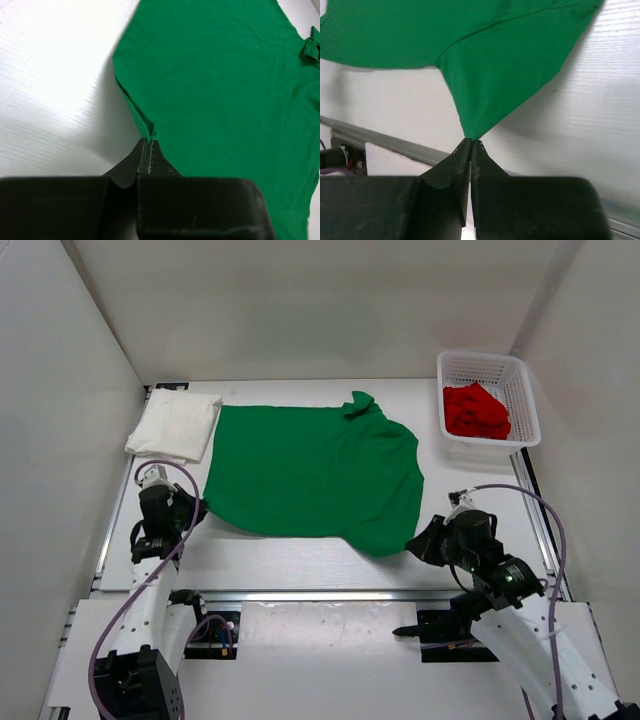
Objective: Fold and stack the t-shirts
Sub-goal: Flatten out the tshirt, then fold the flattened tshirt in 1/3 of the way
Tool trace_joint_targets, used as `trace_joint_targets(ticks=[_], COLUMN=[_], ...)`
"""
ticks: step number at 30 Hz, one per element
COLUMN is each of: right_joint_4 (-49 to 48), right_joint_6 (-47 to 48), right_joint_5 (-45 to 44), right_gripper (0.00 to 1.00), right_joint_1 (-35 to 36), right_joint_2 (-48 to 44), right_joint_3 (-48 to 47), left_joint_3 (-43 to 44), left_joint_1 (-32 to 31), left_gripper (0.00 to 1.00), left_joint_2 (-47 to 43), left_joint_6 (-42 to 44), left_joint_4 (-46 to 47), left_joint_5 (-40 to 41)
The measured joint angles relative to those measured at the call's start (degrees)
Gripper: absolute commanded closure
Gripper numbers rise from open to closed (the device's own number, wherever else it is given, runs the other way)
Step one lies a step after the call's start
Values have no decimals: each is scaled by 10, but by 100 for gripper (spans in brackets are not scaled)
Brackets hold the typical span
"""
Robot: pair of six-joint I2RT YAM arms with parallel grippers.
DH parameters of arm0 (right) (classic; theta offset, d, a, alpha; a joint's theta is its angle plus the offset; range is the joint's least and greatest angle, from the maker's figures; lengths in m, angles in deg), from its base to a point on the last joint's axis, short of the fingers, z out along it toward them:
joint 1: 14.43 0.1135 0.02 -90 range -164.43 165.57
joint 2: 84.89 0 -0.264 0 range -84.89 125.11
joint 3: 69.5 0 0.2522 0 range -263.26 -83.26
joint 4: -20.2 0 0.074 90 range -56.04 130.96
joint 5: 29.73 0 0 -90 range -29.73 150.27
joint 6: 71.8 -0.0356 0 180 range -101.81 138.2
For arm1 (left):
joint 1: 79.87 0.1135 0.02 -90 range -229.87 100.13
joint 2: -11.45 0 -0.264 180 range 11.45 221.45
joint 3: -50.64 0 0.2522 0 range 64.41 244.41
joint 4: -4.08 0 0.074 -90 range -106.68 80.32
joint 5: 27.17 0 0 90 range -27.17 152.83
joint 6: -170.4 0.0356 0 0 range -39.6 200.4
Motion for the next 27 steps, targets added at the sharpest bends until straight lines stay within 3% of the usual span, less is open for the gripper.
trace_joint_targets(ticks=[8, 11, 17, 27], right_joint_4=[-81, -138, -222, -301], right_joint_6=[34, 59, 89, 106], right_joint_5=[35, 56, 34, 15], right_gripper=[100, 100, 100, 100], right_joint_1=[-131, -194, -176, -193], right_joint_2=[115, 204, 417, 614], right_joint_3=[23, 10, -91, -240], left_joint_3=[-4, 9, 73, 145], left_joint_1=[28, 31, 33, 31], left_gripper=[99, 100, 100, 100], left_joint_2=[43, 98, 236, 372], left_joint_6=[-14, -27, -50, -75], left_joint_4=[29, 52, 93, 138], left_joint_5=[-23, -23, -19, -15])
